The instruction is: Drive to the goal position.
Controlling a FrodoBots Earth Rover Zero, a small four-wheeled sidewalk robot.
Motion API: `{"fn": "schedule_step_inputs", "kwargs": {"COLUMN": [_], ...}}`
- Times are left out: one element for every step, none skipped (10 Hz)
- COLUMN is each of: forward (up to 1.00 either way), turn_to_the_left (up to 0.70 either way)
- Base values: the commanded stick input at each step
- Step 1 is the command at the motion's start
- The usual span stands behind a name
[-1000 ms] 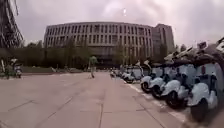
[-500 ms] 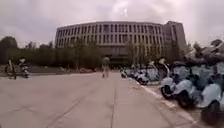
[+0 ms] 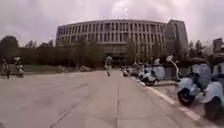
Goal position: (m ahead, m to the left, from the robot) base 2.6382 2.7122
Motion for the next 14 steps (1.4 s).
{"fn": "schedule_step_inputs", "kwargs": {"forward": [1.0, 1.0, 1.0, 1.0, 1.0, 1.0, 1.0, 0.0, 0.0, 0.0, 0.0, 0.0, 0.0, 0.0], "turn_to_the_left": [-0.4, -0.3, -0.03, 0.0, 0.0, 0.0, 0.0, 0.0, 0.0, 0.0, 0.0, -0.42, -1.0, -1.0]}}
